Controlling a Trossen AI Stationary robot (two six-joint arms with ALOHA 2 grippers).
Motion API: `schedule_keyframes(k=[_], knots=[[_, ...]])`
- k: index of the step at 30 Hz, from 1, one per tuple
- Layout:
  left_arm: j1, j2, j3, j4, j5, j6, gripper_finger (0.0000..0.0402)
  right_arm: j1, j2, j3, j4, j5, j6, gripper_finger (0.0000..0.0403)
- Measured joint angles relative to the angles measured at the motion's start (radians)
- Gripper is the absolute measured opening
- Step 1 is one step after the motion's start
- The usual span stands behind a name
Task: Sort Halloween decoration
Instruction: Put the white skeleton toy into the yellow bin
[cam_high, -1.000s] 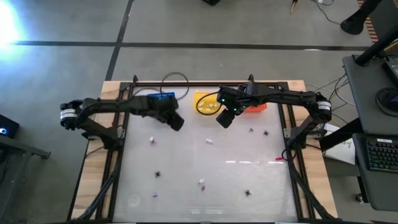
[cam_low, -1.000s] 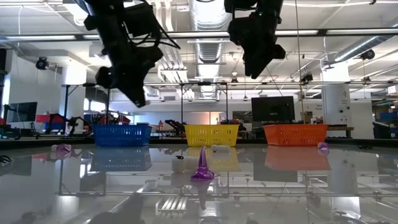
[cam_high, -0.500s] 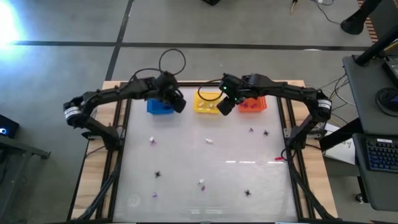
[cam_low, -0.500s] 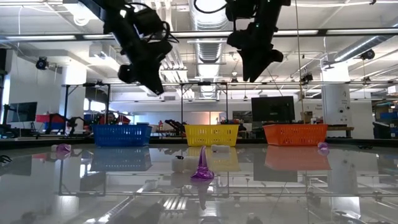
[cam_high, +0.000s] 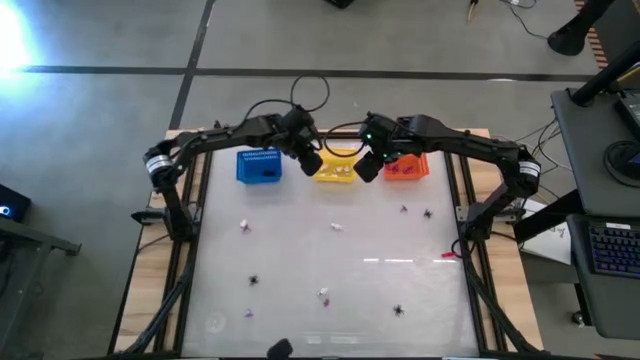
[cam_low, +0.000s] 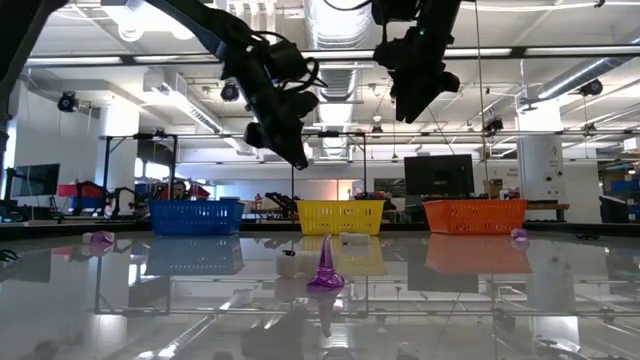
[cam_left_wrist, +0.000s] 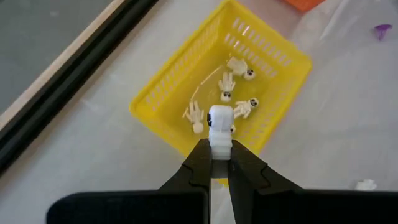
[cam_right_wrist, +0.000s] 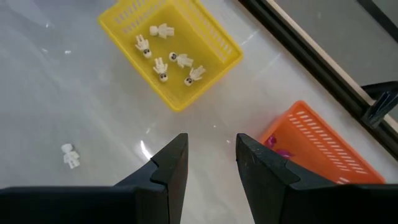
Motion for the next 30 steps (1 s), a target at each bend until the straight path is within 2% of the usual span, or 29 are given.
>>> schedule_keyframes(k=[4,8,16,22,25,30], knots=[[0.015,0.030,0.022,0.004,0.010,0.034,0.0002,-0.007,-0.001,0.000,-0.006,0.000,-0.012,0.0128],[0.026,0.044,0.021,0.007,0.066,0.095,0.0006,-0.012,-0.001,0.000,-0.009,0.002,-0.020,0.0128],[0.027,0.056,0.021,0.052,0.105,0.137,0.0072,-0.027,-0.001,0.000,-0.006,0.002,-0.045,0.0127],[0.030,0.056,0.021,0.049,0.109,0.137,0.0106,-0.032,-0.001,0.000,-0.005,0.002,-0.052,0.0128],[0.031,0.054,0.040,-0.035,0.108,0.139,0.0115,-0.032,-0.001,0.000,-0.004,0.002,-0.055,0.0128],[0.030,0.047,0.139,-0.340,0.103,0.216,0.0114,-0.032,-0.001,0.000,-0.017,-0.028,-0.067,0.0128]])
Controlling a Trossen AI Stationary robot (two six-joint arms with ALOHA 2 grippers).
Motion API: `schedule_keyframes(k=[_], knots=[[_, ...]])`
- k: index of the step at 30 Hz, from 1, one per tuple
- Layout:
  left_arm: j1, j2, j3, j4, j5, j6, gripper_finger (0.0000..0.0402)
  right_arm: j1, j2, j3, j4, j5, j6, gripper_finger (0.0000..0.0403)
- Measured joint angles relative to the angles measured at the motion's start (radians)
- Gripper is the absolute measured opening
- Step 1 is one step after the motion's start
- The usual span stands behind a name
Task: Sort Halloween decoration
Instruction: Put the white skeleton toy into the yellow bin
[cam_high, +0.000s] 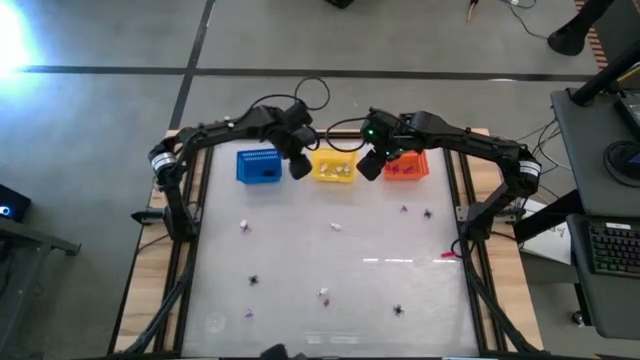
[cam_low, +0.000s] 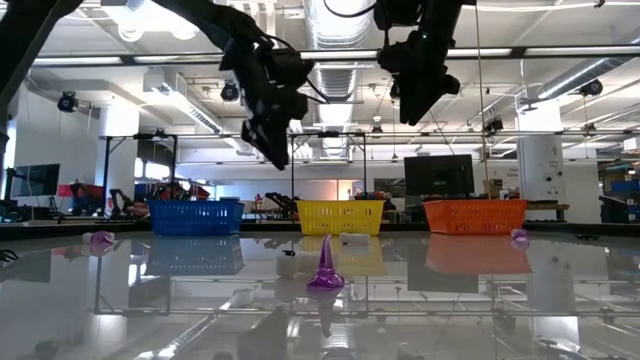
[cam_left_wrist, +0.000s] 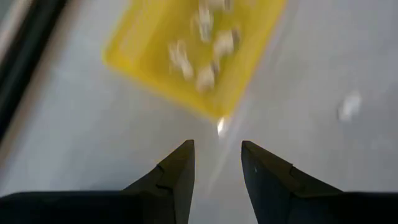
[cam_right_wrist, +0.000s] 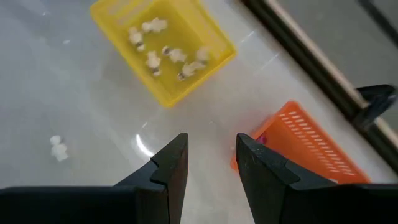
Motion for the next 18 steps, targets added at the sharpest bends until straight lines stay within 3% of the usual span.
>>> schedule_keyframes(k=[7,18], knots=[[-0.008,-0.094,0.003,-0.200,-0.004,0.012,0.0107,0.011,0.001,-0.020,0.000,-0.182,-0.047,0.0128],[-0.070,-0.398,-0.142,-0.226,-0.004,-0.079,0.0100,0.111,0.015,-0.079,0.037,-0.238,-0.045,0.0128]])
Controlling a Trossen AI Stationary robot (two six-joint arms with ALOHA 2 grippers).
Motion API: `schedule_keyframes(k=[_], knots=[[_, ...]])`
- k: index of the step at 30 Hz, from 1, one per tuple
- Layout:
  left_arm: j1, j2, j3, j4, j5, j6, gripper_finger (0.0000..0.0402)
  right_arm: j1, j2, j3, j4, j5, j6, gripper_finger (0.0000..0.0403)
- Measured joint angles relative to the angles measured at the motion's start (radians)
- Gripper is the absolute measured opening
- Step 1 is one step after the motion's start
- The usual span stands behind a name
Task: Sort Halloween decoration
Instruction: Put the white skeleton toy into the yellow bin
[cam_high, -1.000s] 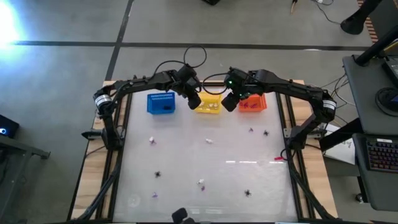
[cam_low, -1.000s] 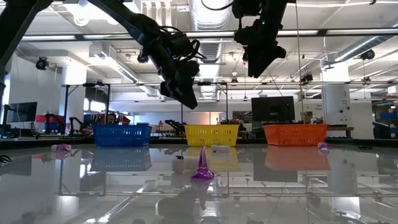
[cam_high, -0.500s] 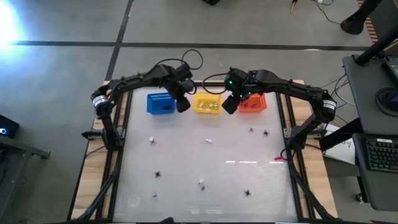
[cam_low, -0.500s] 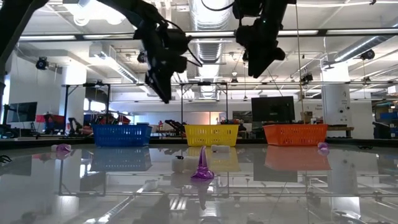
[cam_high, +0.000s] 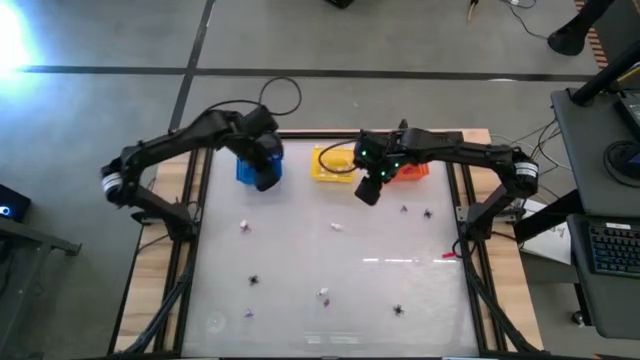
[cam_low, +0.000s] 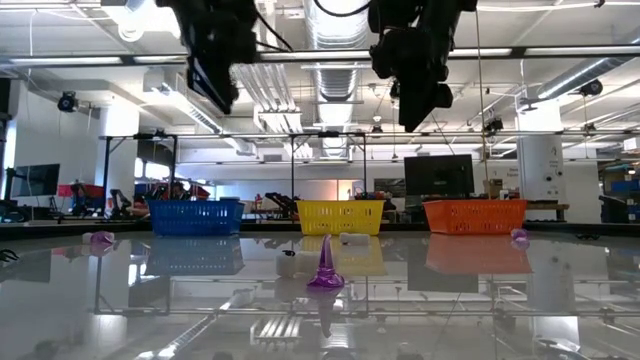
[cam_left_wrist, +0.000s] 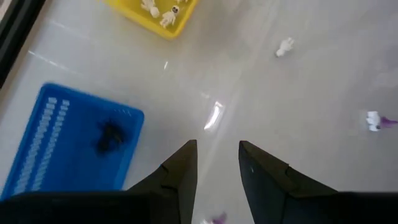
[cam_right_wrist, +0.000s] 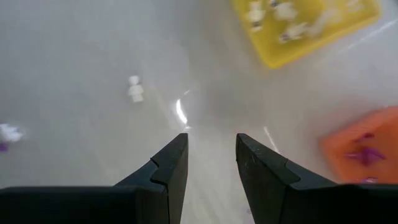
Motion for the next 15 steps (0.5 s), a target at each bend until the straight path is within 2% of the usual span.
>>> schedule_keyframes(k=[5,15], knots=[[-0.015,-0.134,-0.104,-0.004,0.002,-0.053,0.0100,0.056,0.032,0.000,0.026,-0.049,0.041,0.0127],[-0.050,-0.353,-0.341,0.007,0.004,-0.123,0.0100,0.137,0.123,0.000,0.088,-0.050,0.124,0.0128]])
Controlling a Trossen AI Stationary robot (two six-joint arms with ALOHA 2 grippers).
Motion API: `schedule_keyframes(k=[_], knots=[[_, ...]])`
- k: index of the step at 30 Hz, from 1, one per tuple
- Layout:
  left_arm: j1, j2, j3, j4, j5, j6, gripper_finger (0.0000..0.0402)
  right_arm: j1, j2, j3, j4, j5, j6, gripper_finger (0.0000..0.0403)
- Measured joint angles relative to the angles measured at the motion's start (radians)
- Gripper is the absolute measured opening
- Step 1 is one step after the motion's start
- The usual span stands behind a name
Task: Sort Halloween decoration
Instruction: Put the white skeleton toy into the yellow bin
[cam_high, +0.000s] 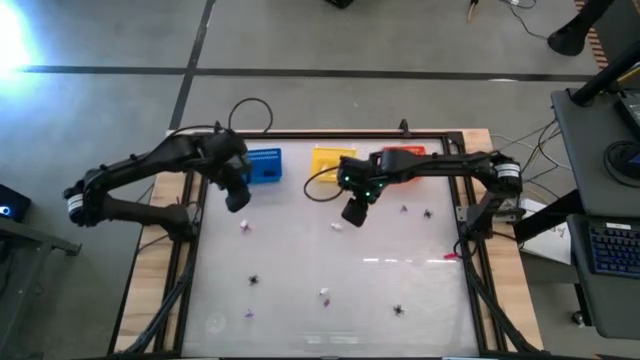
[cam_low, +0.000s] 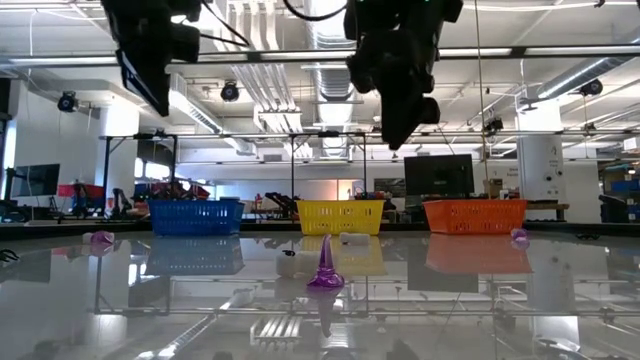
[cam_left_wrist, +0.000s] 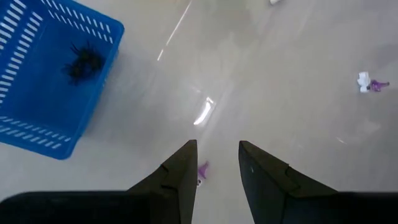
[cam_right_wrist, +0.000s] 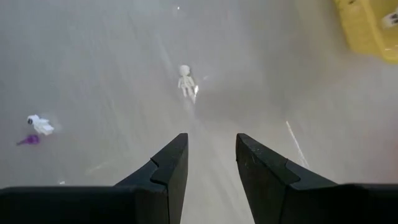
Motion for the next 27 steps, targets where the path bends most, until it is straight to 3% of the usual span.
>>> schedule_keyframes(k=[9,27], knots=[[-0.025,-0.054,-0.014,0.013,0.001,-0.001,0.0100,0.035,0.128,0.000,0.137,0.001,0.019,0.0128],[-0.026,-0.062,-0.014,0.012,0.001,0.063,0.0100,0.062,0.338,0.010,0.218,0.000,0.018,0.0128]])
